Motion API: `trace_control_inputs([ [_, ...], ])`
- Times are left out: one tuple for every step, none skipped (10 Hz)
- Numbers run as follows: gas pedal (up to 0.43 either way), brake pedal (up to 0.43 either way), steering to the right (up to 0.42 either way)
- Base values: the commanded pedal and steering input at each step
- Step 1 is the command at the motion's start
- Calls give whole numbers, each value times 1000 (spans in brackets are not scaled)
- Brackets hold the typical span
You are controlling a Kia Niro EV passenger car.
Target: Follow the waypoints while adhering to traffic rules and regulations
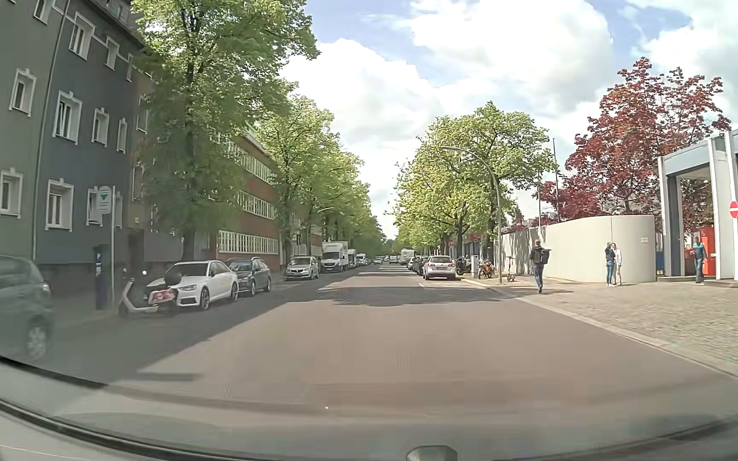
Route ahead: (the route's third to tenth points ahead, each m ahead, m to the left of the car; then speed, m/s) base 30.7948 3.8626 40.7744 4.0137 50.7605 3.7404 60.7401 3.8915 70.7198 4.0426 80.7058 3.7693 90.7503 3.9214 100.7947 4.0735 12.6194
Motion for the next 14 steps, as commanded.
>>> trace_control_inputs([
  [59, 24, -2],
  [59, 24, -3],
  [59, 24, -2],
  [59, 18, -2],
  [47, 24, -2],
  [39, 24, -2],
  [0, 24, -2],
  [0, 24, -2],
  [0, 18, -2],
  [0, 24, -2],
  [0, 24, -2],
  [0, 18, -2],
  [0, 18, -2],
  [0, 24, -2],
])
